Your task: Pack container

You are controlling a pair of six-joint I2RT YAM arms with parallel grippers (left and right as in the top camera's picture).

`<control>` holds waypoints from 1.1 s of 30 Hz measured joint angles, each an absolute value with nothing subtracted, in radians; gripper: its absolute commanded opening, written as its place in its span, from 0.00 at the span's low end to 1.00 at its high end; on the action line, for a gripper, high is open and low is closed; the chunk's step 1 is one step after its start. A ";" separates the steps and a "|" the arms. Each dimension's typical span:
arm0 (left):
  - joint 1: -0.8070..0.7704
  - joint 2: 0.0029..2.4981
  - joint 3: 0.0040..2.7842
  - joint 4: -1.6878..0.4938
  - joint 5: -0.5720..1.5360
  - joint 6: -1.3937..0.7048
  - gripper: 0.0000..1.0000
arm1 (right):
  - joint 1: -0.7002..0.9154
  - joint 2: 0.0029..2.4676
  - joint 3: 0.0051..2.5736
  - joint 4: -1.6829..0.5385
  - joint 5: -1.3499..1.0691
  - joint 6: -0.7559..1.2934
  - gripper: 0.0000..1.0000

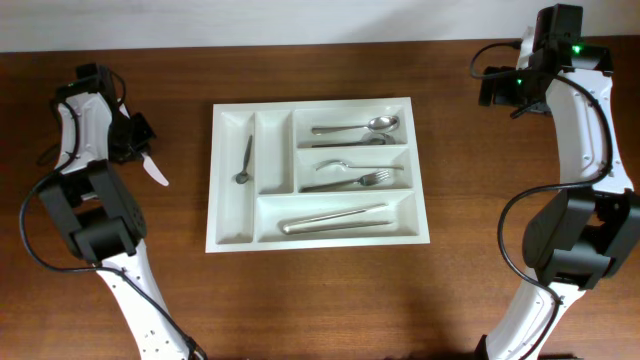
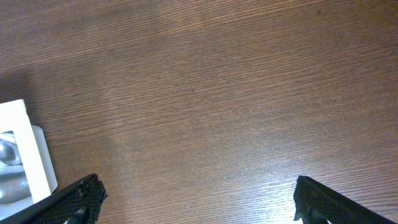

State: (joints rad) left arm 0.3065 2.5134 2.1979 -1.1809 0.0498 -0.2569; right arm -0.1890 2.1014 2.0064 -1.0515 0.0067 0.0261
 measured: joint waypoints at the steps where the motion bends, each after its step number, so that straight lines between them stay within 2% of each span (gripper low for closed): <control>1: 0.304 2.523 2.226 -1.198 0.051 -0.255 0.02 | -0.189 2.101 2.006 -1.052 0.007 0.027 0.99; 7: 0.297 2.536 2.424 -1.279 0.056 -0.245 0.02 | -0.189 2.101 2.006 -1.052 0.007 0.026 0.99; 15: 0.297 2.536 2.449 -1.294 0.055 -0.242 0.03 | -0.189 2.101 2.006 -1.052 0.007 0.027 0.99; 16: 0.297 2.536 2.449 -1.294 0.054 -0.242 0.09 | -0.189 2.101 2.006 -1.052 0.007 0.027 0.99; 18: 0.297 2.536 2.449 -1.296 0.052 -0.239 0.31 | -0.189 2.101 2.006 -1.052 0.007 0.027 0.99; 21: 0.297 2.536 2.449 -1.302 0.052 -0.232 0.78 | -0.189 2.101 2.006 -1.052 0.007 0.026 0.99; 22: 0.297 2.536 2.449 -1.306 0.052 -0.231 0.81 | -0.189 2.101 2.006 -1.052 0.007 0.027 0.99; 33: 0.297 2.530 2.449 -1.345 0.056 -0.227 0.81 | -0.189 2.101 2.006 -1.052 0.007 0.027 0.99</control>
State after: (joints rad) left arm 0.2966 2.5298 2.4489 -1.3449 0.0559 -0.2272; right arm -0.1890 2.1014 2.0060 -1.0515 0.0067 0.0265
